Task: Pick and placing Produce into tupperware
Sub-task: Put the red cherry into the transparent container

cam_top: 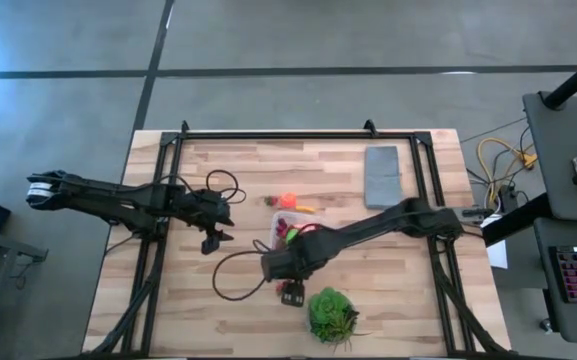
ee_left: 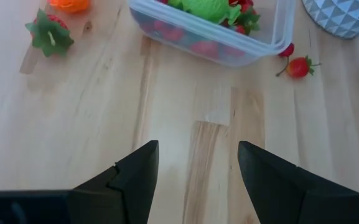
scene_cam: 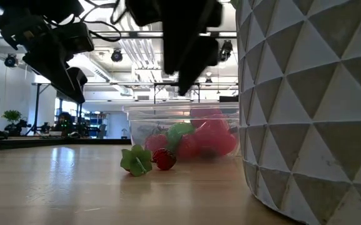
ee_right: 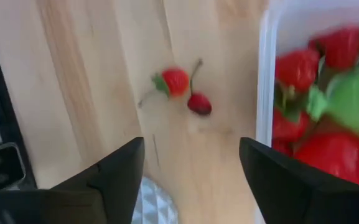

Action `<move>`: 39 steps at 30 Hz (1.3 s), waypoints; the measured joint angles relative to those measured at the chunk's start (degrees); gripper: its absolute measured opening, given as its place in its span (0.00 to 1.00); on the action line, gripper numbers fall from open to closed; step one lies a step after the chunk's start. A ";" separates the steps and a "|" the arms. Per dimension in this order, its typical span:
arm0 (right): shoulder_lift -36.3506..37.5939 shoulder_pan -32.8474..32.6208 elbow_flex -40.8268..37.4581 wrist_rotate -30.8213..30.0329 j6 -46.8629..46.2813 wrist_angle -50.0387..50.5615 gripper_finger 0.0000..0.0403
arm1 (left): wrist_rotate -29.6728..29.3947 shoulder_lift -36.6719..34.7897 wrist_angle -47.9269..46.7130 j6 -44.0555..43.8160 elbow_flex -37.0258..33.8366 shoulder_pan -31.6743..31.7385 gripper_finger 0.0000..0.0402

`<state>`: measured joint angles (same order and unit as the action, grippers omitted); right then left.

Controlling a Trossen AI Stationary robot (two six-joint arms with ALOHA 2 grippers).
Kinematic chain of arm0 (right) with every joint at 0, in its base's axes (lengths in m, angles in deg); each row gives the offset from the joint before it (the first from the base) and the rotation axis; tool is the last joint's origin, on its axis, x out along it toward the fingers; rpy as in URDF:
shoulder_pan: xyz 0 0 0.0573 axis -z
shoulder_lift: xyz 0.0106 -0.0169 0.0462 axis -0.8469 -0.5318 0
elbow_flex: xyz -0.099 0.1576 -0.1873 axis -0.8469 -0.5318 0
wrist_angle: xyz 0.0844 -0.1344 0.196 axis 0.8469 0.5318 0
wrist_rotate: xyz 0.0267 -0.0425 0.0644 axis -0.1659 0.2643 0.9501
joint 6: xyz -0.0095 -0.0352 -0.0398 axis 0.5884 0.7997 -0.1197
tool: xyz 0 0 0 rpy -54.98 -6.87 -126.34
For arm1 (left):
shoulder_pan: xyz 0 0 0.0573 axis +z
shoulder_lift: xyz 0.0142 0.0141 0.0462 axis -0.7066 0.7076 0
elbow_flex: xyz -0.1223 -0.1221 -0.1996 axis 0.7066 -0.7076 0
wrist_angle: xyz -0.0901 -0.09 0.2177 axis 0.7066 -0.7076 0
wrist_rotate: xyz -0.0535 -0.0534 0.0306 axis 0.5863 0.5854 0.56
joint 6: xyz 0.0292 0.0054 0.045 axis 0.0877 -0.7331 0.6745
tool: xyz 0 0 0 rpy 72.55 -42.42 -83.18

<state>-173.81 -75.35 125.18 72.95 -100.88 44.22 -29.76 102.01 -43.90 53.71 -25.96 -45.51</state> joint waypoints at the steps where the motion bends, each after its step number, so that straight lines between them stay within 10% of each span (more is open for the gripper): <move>1: -0.77 0.00 1.25 -0.21 0.87 -0.11 0.62 | 0.01 0.00 -0.16 0.31 0.00 0.00 0.51; 18: -8.45 -3.42 9.04 -2.00 28.41 -0.54 0.59 | 0.06 -0.07 -0.05 1.51 -3.34 0.04 0.51; 39: -8.76 1.42 8.84 2.35 9.83 1.01 0.56 | 0.04 -0.07 0.51 1.67 -3.99 0.00 0.51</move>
<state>-182.57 -73.93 134.02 75.31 -91.05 45.23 -29.72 101.94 -43.39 55.38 -29.95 -45.51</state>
